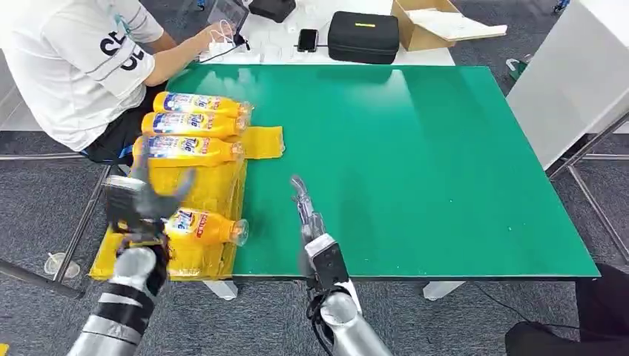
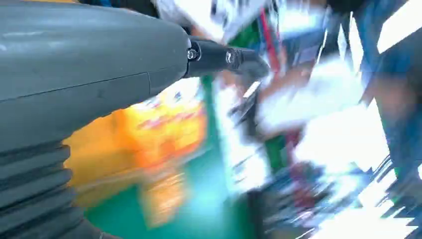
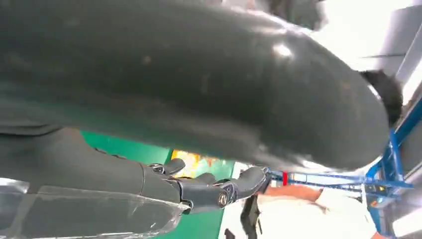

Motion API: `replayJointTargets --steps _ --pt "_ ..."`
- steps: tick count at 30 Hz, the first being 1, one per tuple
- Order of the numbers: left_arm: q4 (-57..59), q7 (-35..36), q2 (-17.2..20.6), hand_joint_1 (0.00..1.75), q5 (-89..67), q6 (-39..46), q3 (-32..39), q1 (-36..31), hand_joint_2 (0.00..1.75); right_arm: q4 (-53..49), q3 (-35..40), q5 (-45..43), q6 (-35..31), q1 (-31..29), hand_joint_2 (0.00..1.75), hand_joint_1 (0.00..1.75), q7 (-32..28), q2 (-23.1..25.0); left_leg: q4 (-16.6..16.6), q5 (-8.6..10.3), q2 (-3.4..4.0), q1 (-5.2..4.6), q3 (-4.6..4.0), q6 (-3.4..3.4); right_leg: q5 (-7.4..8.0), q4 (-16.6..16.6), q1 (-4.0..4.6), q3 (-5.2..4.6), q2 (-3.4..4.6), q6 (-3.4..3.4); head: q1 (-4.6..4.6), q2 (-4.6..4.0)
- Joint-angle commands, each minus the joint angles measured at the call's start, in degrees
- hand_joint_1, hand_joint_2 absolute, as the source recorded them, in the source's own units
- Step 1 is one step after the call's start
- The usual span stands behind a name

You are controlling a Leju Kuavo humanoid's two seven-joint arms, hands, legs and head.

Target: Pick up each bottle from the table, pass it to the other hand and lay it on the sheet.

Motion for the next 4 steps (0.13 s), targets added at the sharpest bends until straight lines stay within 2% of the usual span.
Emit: replayJointTargets --steps 1,4 --pt "-27.24 0.35 -11.96 0.0 -2.9 2.68 19.14 3.6 1.75 1.59 0.27 2.51 -2.77 2.63 0.0 0.0 -1.93 -1.35 0.09 -0.11 -0.03 0.16 0.01 -0.02 -0.08 0.01 0.17 0.04 -0.1 -0.1 0.0 0.0" --pt "-29.18 0.35 -11.89 0.0 -2.76 3.91 18.37 4.35 1.75 1.23 0.05 2.71 -3.07 3.15 0.0 0.0 -2.34 -1.56 0.02 -0.19 0.03 0.17 0.16 0.01 -0.16 -0.06 0.19 0.16 -0.05 -0.12 0.02 0.02"
